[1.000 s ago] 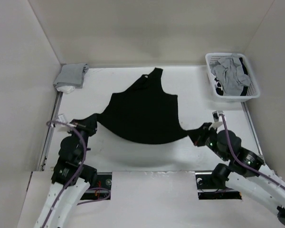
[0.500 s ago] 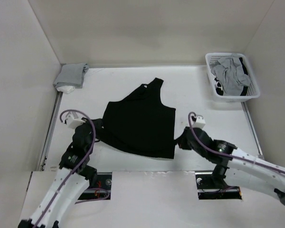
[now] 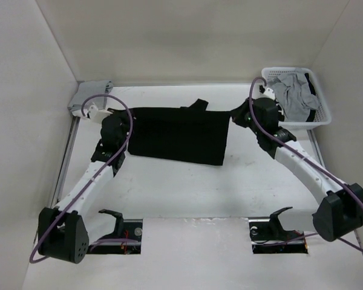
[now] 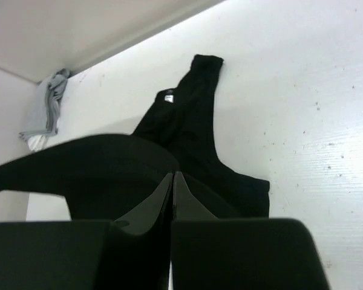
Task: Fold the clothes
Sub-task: Fold the tank top
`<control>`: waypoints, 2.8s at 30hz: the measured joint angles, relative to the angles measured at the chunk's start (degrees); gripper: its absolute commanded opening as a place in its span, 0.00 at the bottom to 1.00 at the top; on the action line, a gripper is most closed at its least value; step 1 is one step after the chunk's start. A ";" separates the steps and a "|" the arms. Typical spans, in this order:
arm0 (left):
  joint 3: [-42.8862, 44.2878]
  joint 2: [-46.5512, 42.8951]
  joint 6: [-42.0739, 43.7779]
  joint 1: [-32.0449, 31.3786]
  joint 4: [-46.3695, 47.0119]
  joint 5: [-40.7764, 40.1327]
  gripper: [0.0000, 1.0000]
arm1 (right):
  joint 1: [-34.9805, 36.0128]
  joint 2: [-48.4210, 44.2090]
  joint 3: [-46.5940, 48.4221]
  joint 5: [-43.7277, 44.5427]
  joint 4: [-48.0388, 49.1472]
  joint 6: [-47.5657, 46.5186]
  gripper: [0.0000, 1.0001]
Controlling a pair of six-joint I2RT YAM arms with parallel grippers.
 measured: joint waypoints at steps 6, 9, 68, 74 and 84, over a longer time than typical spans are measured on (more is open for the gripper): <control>8.07 -9.09 0.63 -1.03 -1.57 2.29 0.00 | 2.60 -8.57 9.18 0.28 -7.72 -3.82 0.00; 16.48 -15.23 3.39 -3.41 -1.55 2.21 0.00 | 9.86 -14.23 21.35 4.44 -11.39 -7.96 0.00; 4.92 -20.59 11.02 -1.57 -5.53 -0.52 0.01 | 15.02 -21.31 7.48 8.96 -14.91 -14.25 0.00; -9.18 -41.27 9.14 -2.97 -20.06 -2.10 0.01 | 29.20 -34.73 -15.96 15.23 -16.94 -5.25 0.00; -10.10 -56.70 2.99 -4.15 -46.10 -2.47 0.01 | 53.29 -40.19 -29.18 22.29 -26.91 15.02 0.00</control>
